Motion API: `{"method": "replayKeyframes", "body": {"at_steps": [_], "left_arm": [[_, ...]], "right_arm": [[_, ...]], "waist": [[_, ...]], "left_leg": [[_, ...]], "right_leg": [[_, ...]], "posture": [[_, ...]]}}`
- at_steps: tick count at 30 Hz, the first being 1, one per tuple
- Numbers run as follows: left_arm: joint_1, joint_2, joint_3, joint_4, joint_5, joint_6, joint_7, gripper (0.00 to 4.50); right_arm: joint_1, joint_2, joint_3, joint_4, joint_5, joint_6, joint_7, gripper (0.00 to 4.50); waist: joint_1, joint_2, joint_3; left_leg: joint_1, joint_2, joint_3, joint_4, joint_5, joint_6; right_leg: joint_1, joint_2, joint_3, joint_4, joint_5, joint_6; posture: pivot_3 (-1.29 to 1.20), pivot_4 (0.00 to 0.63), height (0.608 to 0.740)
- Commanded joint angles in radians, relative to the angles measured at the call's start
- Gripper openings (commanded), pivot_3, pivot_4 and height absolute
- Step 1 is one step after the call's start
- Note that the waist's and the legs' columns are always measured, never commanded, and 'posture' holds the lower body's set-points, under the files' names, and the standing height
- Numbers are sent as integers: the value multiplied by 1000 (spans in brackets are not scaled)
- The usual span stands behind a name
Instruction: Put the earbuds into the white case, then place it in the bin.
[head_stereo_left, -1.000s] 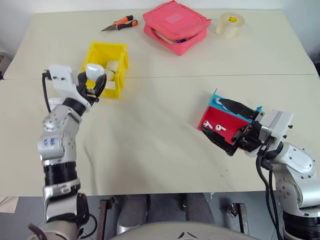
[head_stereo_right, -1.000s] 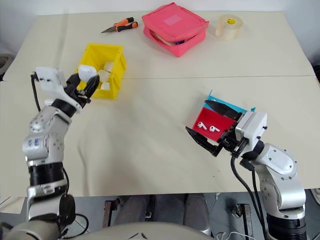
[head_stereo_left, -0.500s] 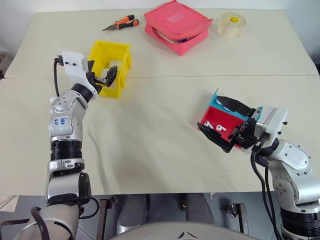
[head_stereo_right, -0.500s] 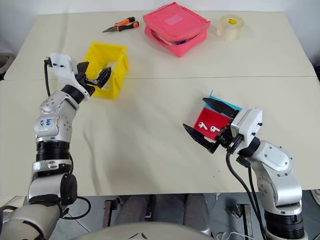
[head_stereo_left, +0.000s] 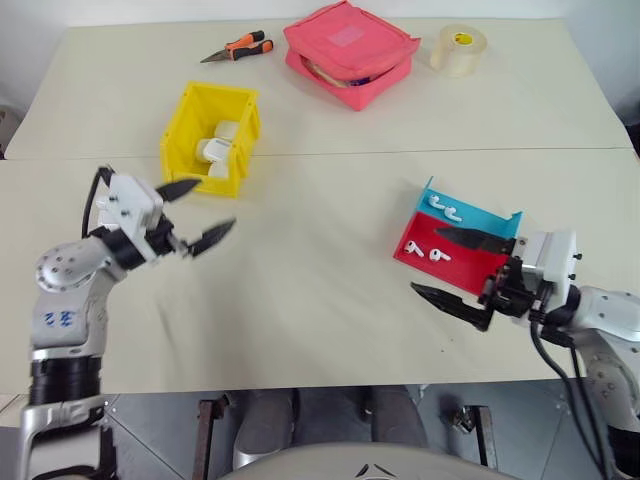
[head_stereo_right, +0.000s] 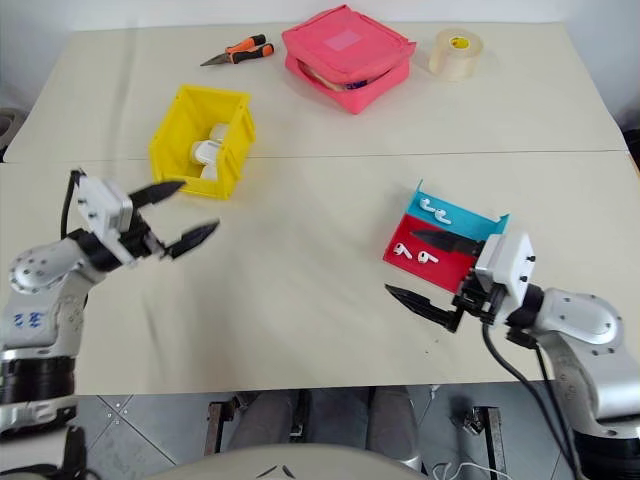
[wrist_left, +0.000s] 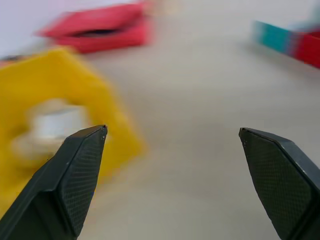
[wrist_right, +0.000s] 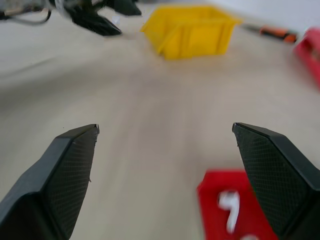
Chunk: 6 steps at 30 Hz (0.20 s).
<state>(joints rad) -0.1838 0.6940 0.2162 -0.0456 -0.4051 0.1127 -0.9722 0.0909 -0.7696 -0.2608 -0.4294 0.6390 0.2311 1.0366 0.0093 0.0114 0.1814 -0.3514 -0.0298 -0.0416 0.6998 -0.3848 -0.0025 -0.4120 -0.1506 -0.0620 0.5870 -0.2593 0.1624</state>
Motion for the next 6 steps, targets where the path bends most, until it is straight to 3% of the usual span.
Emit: {"method": "replayKeyframes", "body": {"at_steps": [1, 6], "left_arm": [[8, -6, -27, -45, -12, -56, -56, 4489], [0, -58, -55, -59, 14, -88, -12, 4489]], "right_arm": [[-17, -5, -39, 14, 22, -18, 30, 4500], [-5, 8, -47, 5, 16, -21, 22, 4500]], "waist": [[7, 0, 0], [15, 0, 0]], "left_leg": [[0, 0, 0, 0, 0, 0], [0, 0, 0, 1, 0, 0]], "right_leg": [[0, 0, 0, 0, 0, 0], [0, 0, 0, 1, 0, 0]], "posture": [[0, 150, 740], [0, 150, 740]]}}
